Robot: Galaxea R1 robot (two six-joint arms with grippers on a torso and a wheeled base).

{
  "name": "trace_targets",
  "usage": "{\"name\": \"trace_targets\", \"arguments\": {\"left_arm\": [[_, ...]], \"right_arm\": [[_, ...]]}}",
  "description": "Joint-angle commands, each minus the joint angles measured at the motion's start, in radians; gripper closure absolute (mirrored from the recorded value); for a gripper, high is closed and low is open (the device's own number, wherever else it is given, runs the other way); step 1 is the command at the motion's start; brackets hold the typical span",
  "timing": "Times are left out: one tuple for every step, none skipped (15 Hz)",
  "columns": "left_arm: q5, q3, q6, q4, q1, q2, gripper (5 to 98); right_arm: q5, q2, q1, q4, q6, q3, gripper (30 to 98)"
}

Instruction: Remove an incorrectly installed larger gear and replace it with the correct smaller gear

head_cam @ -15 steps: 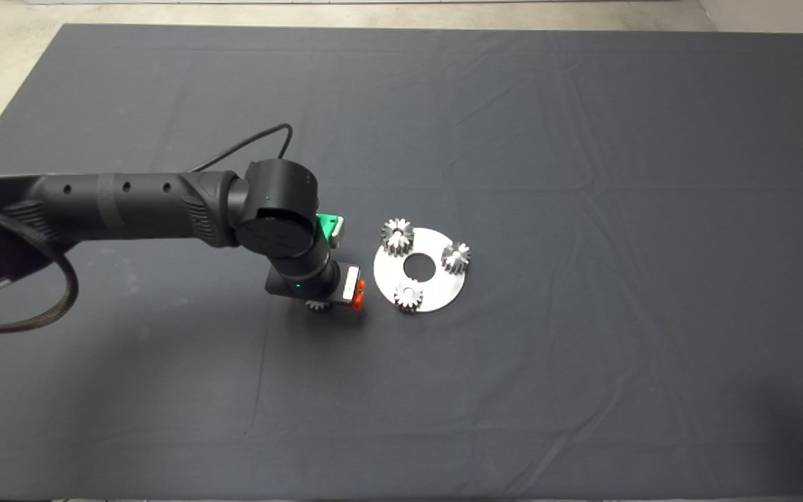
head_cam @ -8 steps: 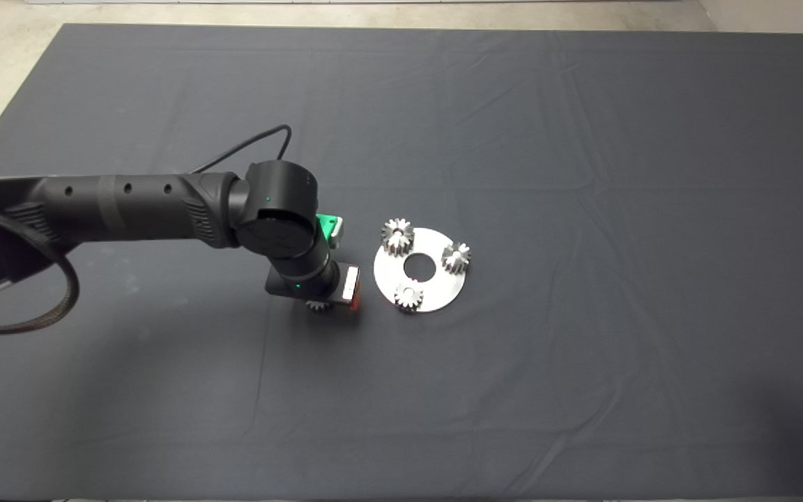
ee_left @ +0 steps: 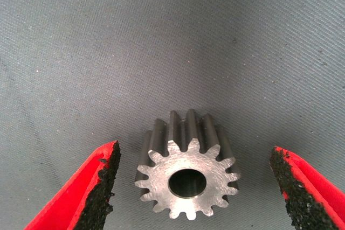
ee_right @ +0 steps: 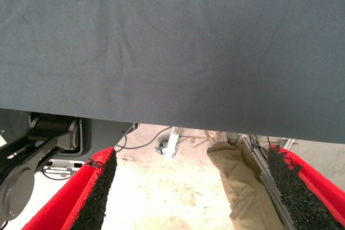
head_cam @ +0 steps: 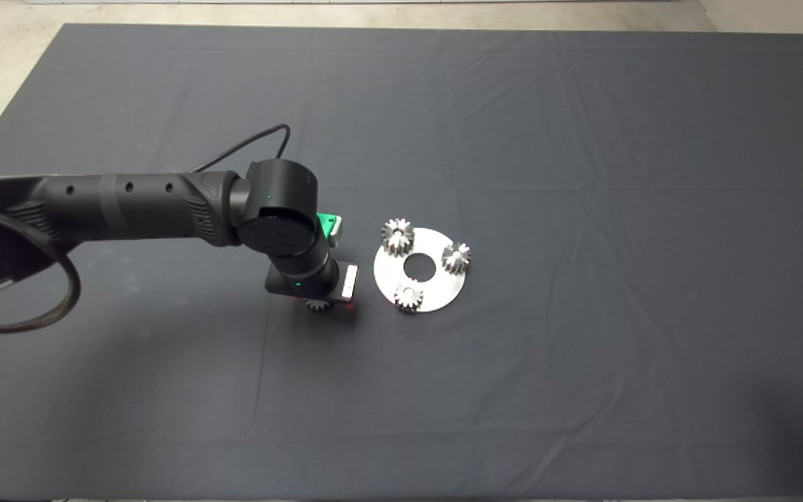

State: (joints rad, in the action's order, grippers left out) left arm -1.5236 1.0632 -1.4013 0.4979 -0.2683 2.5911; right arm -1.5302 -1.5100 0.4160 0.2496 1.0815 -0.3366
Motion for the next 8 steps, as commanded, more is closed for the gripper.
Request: {"name": "trace_targets", "arguments": {"left_arm": [[-0.073,0.015,0.005,0.008,-0.008,0.001,33.9],[-0.072,0.015,0.005,0.008,-0.008,0.005,33.9],[-0.072,0.020,0.005,0.008,-0.008,0.036,33.7],[-0.073,0.047,0.005,0.008,-0.008,0.079,31.0],[-0.073,0.078,0.005,0.008,-0.009,0.116,30.5],[-0.074,0.115,0.018,0.008,-0.012,0.155,30.5],[-0.073,0.151,0.046,0.008,-0.014,0.188,27.3],[-0.073,0.187,0.070,0.008,-0.014,0.220,25.7]], "right_arm": [[-0.073,0.002,0.012,-0.019,-0.005,0.009,54.6],[-0.073,0.001,0.012,-0.019,-0.005,0.010,54.6],[-0.073,0.003,0.012,-0.019,-0.005,0.010,54.6],[-0.073,0.003,0.012,-0.019,-0.005,0.010,54.6],[-0.073,0.000,0.012,-0.019,-0.005,0.009,54.6],[-0.073,0.003,0.012,-0.019,-0.005,0.010,54.6],[-0.073,0.007,0.012,-0.019,-0.005,0.010,54.6],[-0.073,0.009,0.012,-0.019,-0.005,0.010,54.6]]}}
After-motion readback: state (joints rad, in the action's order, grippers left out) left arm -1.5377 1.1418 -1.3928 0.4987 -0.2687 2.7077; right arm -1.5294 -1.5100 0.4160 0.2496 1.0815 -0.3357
